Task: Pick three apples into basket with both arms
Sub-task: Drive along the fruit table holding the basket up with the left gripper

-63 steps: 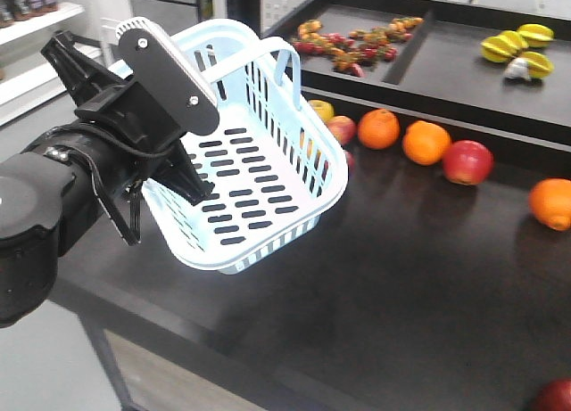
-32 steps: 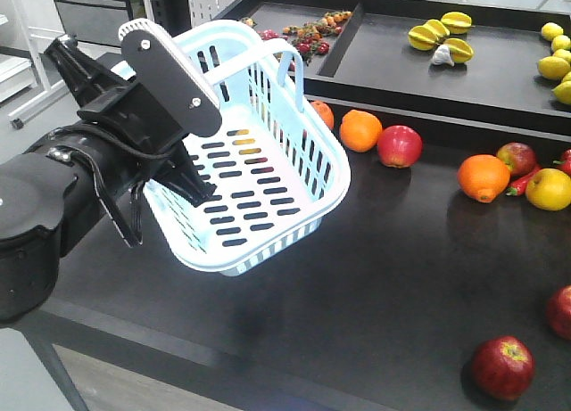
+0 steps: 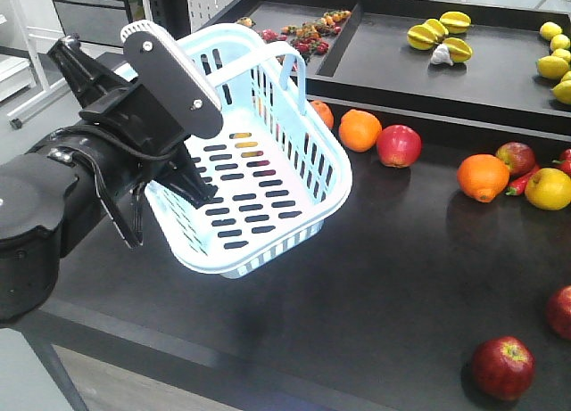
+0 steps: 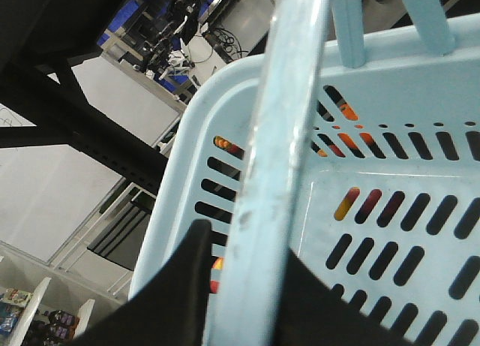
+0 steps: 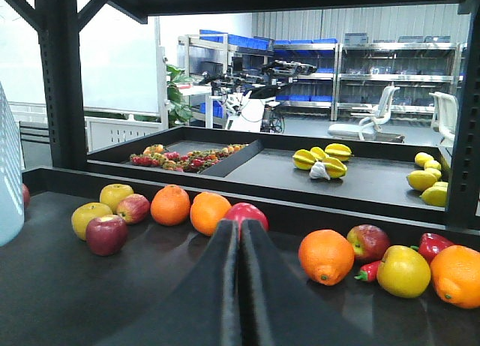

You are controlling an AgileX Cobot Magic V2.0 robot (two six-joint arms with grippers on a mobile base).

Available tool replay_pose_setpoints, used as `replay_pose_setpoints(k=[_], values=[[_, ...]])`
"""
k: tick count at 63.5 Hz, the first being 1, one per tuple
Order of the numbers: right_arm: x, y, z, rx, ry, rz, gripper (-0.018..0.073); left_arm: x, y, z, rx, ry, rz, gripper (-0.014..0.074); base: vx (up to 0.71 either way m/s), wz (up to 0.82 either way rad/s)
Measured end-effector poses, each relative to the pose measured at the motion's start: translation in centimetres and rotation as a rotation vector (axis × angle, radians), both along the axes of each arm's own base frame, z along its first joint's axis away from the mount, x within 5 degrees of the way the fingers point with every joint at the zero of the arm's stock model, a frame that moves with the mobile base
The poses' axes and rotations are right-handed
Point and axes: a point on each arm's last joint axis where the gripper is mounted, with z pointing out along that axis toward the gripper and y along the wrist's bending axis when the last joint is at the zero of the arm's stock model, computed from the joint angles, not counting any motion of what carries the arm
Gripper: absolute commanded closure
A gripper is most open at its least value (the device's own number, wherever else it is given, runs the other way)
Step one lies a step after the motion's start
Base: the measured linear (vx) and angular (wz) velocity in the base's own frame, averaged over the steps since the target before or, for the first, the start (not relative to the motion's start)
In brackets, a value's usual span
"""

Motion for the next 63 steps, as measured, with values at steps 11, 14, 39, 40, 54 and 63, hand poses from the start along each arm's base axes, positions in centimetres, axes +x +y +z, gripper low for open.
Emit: replay_pose_setpoints(k=[11,14,39,40,54,63], values=[[0.00,0.00,0.00,0.000,0.000,0.000,0.0568,0.00,0.00,0.00,0.000,0.000,0.000,0.0603,0.00,-0.01],[0.00,0.00,0.00,0.000,0.000,0.000,0.0568,0.00,0.00,0.00,0.000,0.000,0.000,0.0603,-0.01,-0.03],[0.00,0.00,0.00,0.000,0.000,0.000,0.0568,-0.01,-0.04,-0.01,0.000,0.001,-0.004,0.0603,-0.01,-0.02],[0.00,0.00,0.00,0.000,0.000,0.000,0.0568,-0.01,-0.04,-0.01,0.000,0.001,-0.004,0.0603,0.00,0.00],[0.00,0.00,0.00,0.000,0.000,0.000,0.0568,-0.02,-0.06,-0.02,0.000,0.002,-0.007,0.0603,0.00,0.01],[0.00,0.00,0.00,0.000,0.000,0.000,0.0568,-0.02,-0.06,-0.02,0.000,0.002,-0.007,0.0603,0.02,0.09]])
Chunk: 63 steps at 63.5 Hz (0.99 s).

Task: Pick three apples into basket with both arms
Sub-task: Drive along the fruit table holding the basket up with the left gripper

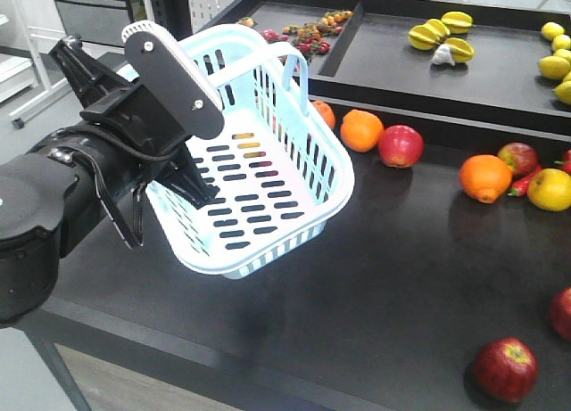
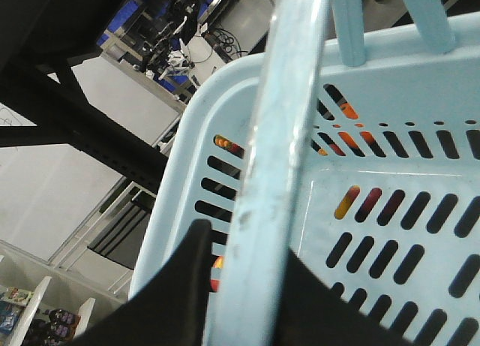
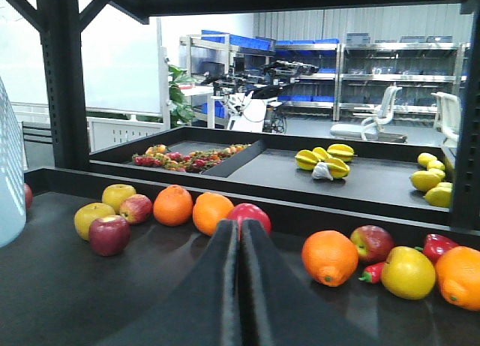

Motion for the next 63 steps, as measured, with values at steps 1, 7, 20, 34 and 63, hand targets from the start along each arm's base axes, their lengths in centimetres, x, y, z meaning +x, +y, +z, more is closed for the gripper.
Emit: replay_pose_setpoints(k=[1,7,20,34,63], values=[[0.00,0.00,0.00,0.000,0.000,0.000,0.0568,0.00,0.00,0.00,0.000,0.000,0.000,0.0603,0.03,0.14],[0.00,0.00,0.00,0.000,0.000,0.000,0.0568,0.00,0.00,0.00,0.000,0.000,0.000,0.0603,0.04,0.16],[0.00,0.00,0.00,0.000,0.000,0.000,0.0568,0.00,0.00,0.00,0.000,0.000,0.000,0.0603,0.05,0.20],[0.00,0.00,0.00,0.000,0.000,0.000,0.0568,0.08,0.18,0.03,0.001,-0.004,0.015,0.0603,0.03,0.01],[0.00,0.00,0.00,0.000,0.000,0.000,0.0568,0.01,0.00,0.00,0.000,0.000,-0.001,0.0603,0.00,-0.33]])
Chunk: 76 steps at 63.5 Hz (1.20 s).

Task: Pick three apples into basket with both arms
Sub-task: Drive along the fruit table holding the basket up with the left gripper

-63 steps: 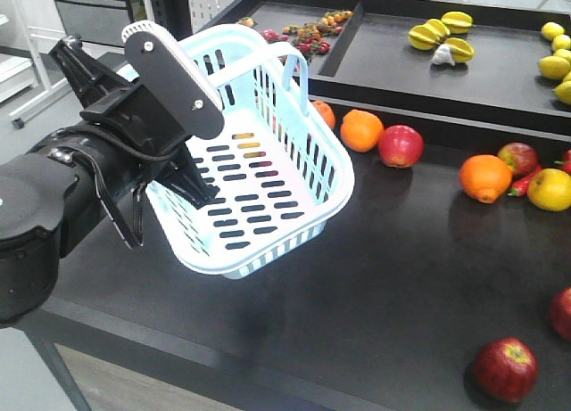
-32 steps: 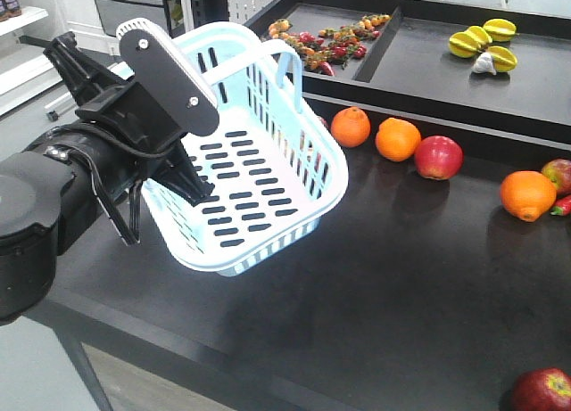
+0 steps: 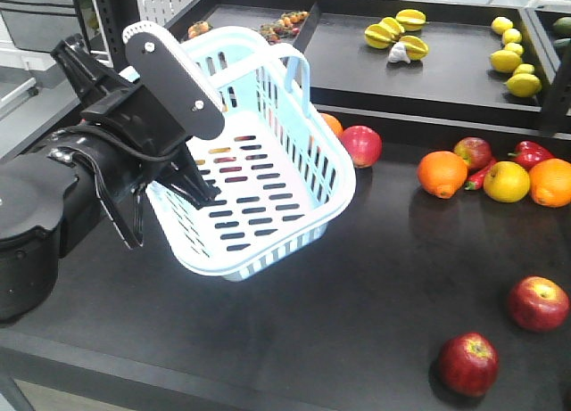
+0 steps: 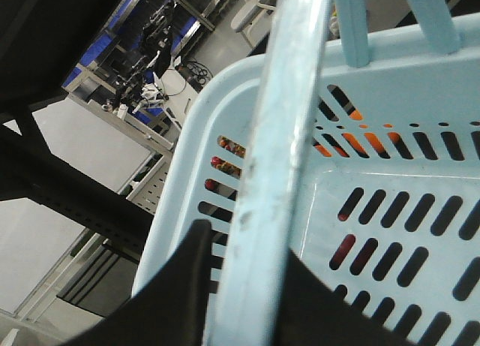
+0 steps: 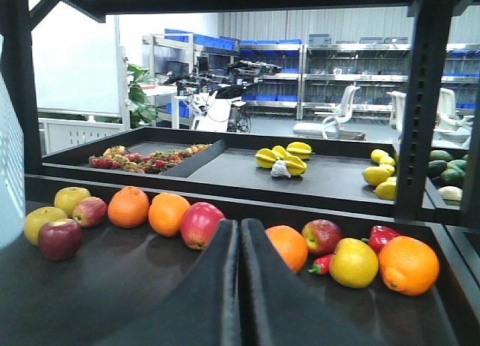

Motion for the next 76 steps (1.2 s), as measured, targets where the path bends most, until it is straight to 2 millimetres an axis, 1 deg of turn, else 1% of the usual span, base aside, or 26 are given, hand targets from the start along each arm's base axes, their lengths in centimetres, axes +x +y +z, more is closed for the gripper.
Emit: replay_pose_setpoints(k=[23,51,76], values=[[0.00,0.00,0.00,0.000,0.000,0.000,0.0568,0.04,0.09,0.02,0.000,-0.002,0.008,0.0603,-0.03,-0.14],[0.00,0.00,0.00,0.000,0.000,0.000,0.0568,-0.05,-0.17,-0.06,-0.001,0.006,-0.017,0.0603,-0.05,-0.44],[0.00,0.00,0.00,0.000,0.000,0.000,0.0568,-0.04,-0.13,-0.04,-0.001,0.004,-0.012,0.0603,0.00,0.00]])
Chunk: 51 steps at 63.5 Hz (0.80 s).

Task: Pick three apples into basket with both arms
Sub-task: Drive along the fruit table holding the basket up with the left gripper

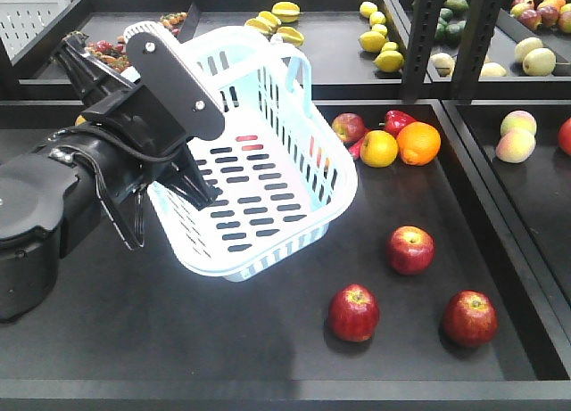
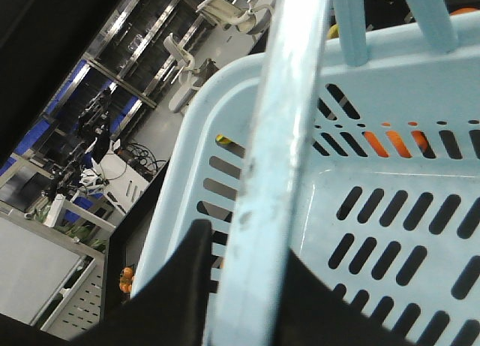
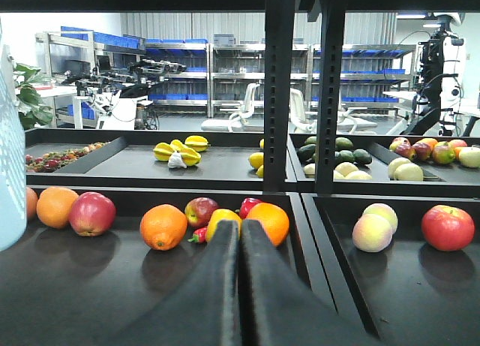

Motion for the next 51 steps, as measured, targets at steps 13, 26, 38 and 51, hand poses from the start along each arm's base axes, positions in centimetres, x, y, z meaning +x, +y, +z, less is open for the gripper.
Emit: replay_pose_setpoints(k=[13,26,38,51], values=[[0.00,0.00,0.00,0.000,0.000,0.000,0.0568,0.00,-0.01,0.00,0.000,0.000,-0.001,0.0603,0.00,0.01],[0.00,0.00,0.00,0.000,0.000,0.000,0.0568,0.00,-0.01,0.00,0.000,0.001,-0.002,0.0603,0.00,0.00],[0.00,0.00,0.00,0.000,0.000,0.000,0.0568,-0.01,-0.03,-0.01,0.000,0.001,-0.003,0.0603,0.00,0.00],[0.00,0.00,0.00,0.000,0.000,0.000,0.0568,-0.01,-0.03,-0.01,0.000,0.001,-0.004,0.0603,0.00,0.00]])
